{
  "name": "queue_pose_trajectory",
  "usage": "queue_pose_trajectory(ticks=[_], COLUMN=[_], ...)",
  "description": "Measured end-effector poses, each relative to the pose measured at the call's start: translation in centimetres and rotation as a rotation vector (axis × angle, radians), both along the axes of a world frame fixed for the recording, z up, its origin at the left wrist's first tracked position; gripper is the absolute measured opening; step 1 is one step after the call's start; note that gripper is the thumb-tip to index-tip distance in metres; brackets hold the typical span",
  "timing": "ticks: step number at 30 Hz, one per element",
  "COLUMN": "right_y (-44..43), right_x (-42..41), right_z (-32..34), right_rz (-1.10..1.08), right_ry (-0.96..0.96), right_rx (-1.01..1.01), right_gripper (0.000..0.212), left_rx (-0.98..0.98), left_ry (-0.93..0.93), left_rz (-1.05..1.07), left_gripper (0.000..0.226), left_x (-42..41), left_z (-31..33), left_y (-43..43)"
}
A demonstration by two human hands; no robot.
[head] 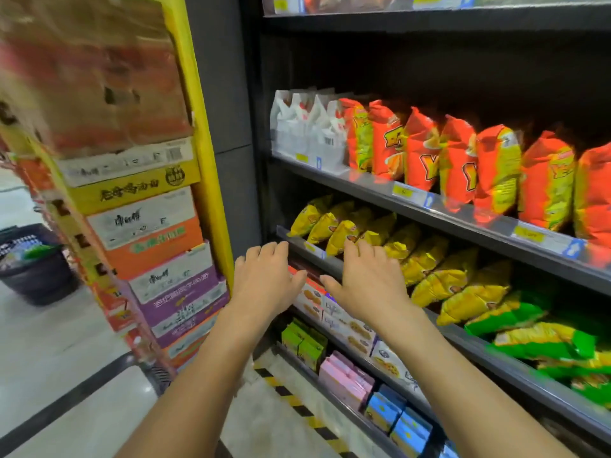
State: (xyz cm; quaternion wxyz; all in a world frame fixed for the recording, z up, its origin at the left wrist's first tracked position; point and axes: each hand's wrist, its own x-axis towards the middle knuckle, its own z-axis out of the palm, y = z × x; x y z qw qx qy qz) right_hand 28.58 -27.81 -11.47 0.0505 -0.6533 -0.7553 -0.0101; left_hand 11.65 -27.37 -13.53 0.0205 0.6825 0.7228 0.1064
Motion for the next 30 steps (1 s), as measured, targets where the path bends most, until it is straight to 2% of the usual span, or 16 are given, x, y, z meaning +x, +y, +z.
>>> queue_pose_trajectory(ticks=[6,17,24,30], right_y=[6.7,20.5,25.8,30.4], right_x=[-1.8,-4.7,-6.3,-7.6], right_z=[-1.5,-5.2,-7.7,-10.5], right_rz=[0.015,0.013,-0.017,-0.097], right_ry=[0.015,-0.014,-0.043,-0.042], right_rx=[-0.026,-0.053,-0.045,-0.038], right_gripper=[0.07,0.078,0.08,0.079], left_rx=[-0.036,-0.074,-0.093,-0.052], left_ry=[0.0,0.034,0.027,-0.011], left_rz=[0.011,-0.051,-0.164,-0.302], left_gripper=[0.07,0.071,0.073,0.063], left_x=[-1.3,-3.4,-4.9,-6.3], left_z=[-1.3,-3.6,-7.3,-10.9], left_y=[6.7,20.7,27.3,33.3])
